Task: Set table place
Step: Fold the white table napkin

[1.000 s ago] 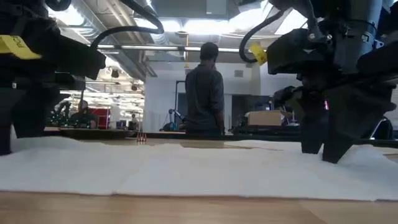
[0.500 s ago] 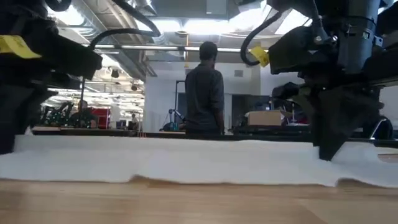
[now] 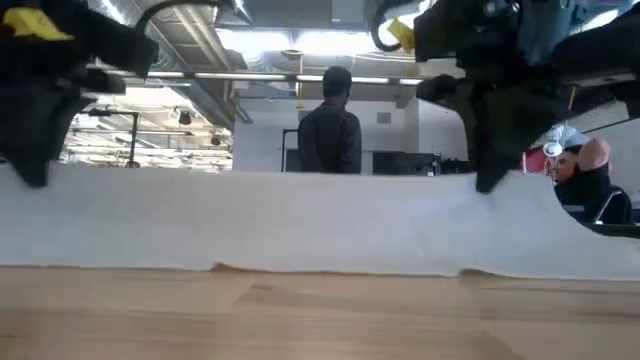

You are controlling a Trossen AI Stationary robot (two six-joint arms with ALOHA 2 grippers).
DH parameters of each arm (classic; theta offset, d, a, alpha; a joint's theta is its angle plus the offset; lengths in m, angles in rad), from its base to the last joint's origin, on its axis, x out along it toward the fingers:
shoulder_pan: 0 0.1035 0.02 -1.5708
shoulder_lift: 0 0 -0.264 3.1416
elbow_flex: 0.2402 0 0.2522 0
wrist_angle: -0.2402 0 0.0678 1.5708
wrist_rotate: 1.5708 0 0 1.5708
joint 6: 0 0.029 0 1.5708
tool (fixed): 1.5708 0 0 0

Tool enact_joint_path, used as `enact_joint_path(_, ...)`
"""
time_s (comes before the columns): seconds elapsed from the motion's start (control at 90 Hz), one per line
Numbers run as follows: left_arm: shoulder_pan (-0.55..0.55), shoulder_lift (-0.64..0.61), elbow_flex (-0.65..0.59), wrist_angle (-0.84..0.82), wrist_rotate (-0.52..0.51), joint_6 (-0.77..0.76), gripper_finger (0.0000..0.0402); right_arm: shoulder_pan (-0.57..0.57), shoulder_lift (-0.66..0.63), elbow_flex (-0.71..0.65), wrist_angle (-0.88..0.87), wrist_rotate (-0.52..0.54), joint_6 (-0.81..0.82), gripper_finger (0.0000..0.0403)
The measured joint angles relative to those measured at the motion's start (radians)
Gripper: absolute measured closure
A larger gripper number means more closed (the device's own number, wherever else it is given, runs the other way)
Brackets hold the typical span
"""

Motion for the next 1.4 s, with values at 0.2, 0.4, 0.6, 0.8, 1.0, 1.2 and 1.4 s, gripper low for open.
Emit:
enact_joint_path(0.2, 0.0, -0.074, 0.035, -0.096, -0.098, -0.029, 0.0401, 0.0, -0.001, 0.066, -0.098, 0.103, -0.022, 0.0403)
enact_joint_path(0.4, -0.012, -0.117, 0.055, -0.225, -0.171, -0.062, 0.0401, 0.0, -0.002, 0.11, -0.208, 0.244, -0.025, 0.0403)
enact_joint_path(0.6, -0.012, -0.117, 0.059, -0.342, -0.224, -0.104, 0.0401, 0.0, -0.002, 0.143, -0.304, 0.387, -0.023, 0.0403)
enact_joint_path(0.8, -0.024, -0.115, 0.059, -0.33, -0.235, -0.129, 0.0401, 0.0, -0.002, 0.147, -0.314, 0.454, -0.021, 0.0403)
enact_joint_path(1.0, -0.075, -0.115, 0.054, -0.283, -0.238, -0.188, 0.0401, 0.001, -0.002, 0.147, -0.295, 0.396, -0.015, 0.0403)
enact_joint_path(1.2, -0.118, -0.114, -0.009, -0.262, -0.24, -0.253, 0.0401, 0.009, -0.003, 0.12, -0.26, 0.36, -0.026, 0.0403)
enact_joint_path(1.4, -0.126, -0.084, -0.038, -0.25, -0.239, -0.282, 0.0401, 0.023, -0.003, 0.101, -0.248, 0.373, -0.05, 0.0403)
